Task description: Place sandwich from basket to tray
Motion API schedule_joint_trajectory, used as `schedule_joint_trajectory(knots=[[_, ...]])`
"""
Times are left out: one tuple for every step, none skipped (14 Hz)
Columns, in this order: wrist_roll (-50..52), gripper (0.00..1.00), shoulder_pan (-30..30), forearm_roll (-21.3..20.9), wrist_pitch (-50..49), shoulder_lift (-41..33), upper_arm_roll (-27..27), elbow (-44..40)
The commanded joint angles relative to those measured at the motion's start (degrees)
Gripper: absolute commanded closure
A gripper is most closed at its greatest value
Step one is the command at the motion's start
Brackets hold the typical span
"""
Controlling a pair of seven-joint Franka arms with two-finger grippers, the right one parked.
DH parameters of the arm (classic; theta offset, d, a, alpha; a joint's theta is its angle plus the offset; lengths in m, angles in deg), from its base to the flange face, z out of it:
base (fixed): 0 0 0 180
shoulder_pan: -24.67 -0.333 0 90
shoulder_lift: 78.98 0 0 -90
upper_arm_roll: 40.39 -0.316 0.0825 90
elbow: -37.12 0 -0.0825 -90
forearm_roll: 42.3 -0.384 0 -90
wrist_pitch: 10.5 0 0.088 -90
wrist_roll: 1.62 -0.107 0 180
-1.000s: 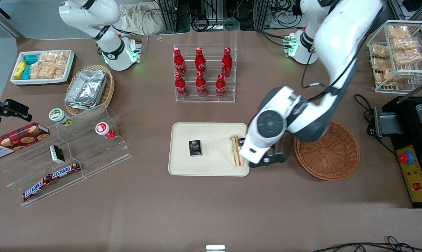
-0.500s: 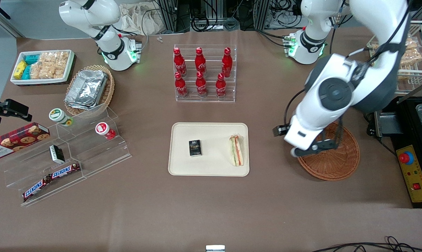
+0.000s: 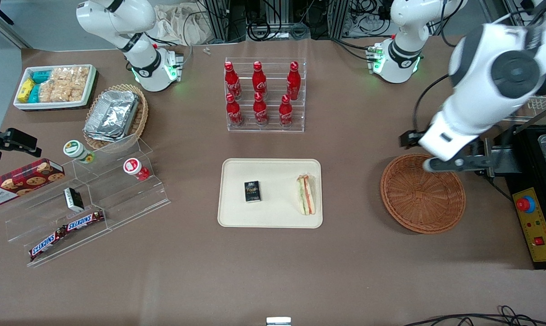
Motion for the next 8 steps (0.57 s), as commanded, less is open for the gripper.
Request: schedule_joint_trajectory(knots=[[-11.49,0.00,-4.45,1.11,-2.29,-3.28,0.21,1.32],[-14.04,0.00,-5.50,0.94,-3.08,-3.10,0.21,0.44],[-17.12,0.00,-6.82,0.93,-3.26,-2.75,0.21,-0.35],[-19.23,0.00,-7.70,0.85,-3.26,-2.14,0.21,-1.41],[-19.52,0.00,-7.80,0.93,-3.79,-1.52,0.21,-2.98],[-19.95,0.00,-7.80,0.76,-5.01,-0.21,0.21,-5.26],[-19.79,0.00,-7.71,0.58,-5.63,1.37,0.29,-8.15],[-19.26,0.00,-7.62,0.58,-5.81,3.21,0.38,-10.01]])
